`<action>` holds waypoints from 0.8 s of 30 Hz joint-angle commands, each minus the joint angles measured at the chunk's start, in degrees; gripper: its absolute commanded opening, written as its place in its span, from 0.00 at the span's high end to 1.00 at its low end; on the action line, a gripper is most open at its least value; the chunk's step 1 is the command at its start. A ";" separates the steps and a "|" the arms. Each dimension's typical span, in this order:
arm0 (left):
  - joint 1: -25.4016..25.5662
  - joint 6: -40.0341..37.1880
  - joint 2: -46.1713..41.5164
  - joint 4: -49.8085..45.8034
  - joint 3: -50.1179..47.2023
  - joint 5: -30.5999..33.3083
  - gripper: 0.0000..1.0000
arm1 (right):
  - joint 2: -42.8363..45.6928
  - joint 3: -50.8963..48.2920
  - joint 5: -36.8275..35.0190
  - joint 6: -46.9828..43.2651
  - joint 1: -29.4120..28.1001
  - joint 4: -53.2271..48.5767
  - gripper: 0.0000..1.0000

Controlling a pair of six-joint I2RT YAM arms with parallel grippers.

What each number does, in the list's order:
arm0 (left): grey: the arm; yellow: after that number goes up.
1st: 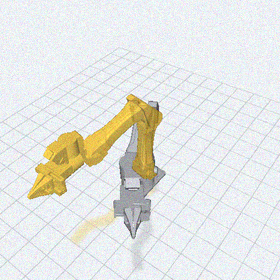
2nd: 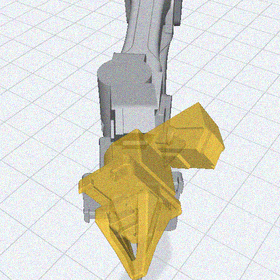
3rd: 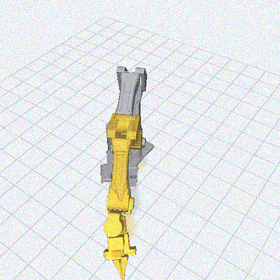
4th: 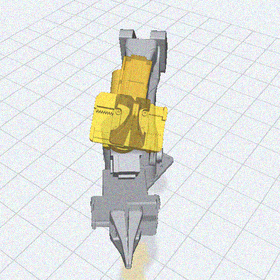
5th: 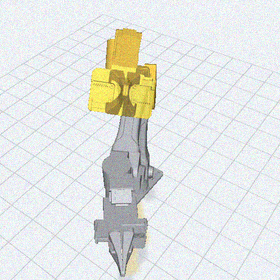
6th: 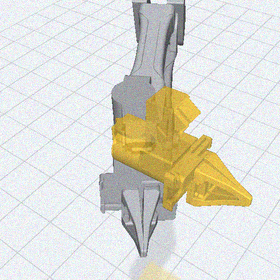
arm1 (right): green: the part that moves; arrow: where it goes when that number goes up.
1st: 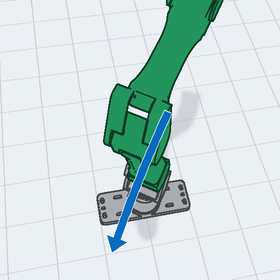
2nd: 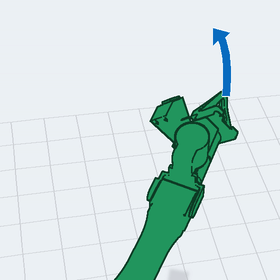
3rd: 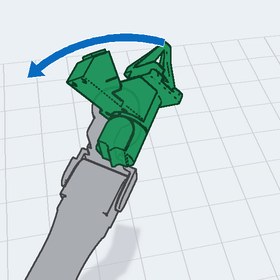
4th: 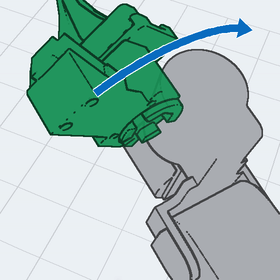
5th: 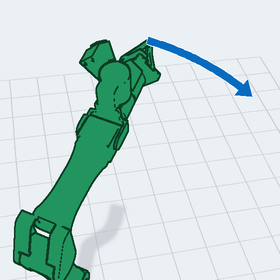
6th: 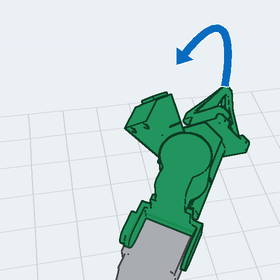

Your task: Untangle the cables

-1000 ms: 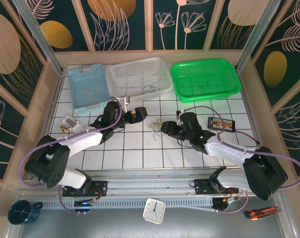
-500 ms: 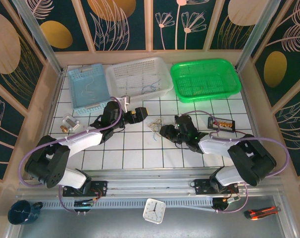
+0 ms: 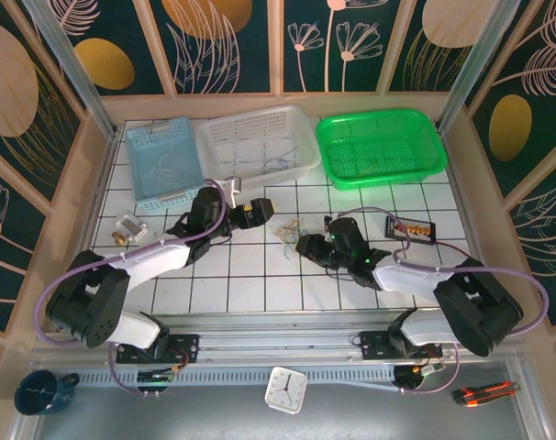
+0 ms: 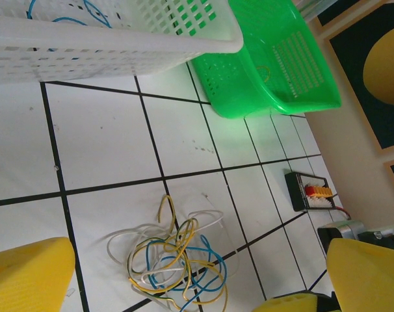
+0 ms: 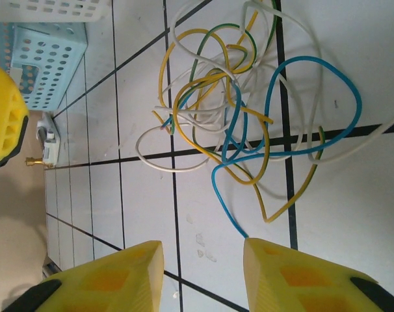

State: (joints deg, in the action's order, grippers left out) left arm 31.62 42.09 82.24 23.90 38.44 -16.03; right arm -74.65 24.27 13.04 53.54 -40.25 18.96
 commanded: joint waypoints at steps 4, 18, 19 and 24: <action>0.29 -0.10 0.06 3.21 0.60 -1.19 0.01 | -0.58 -1.35 -1.90 1.70 -0.42 -1.00 0.62; 0.28 -0.07 -0.33 3.39 0.24 -1.37 0.01 | -8.58 2.26 -1.34 2.21 -0.36 3.82 0.63; 0.29 -0.08 -0.47 3.28 0.31 -1.39 0.01 | -8.84 2.45 -1.43 2.25 -0.34 4.06 0.63; 0.29 -0.38 -0.74 3.15 0.16 -1.37 0.01 | -10.62 2.97 -1.77 2.27 -0.14 4.84 0.64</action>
State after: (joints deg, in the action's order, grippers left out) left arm 31.62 42.09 82.24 24.75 38.44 -16.27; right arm -84.16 25.89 12.43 55.02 -40.23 21.67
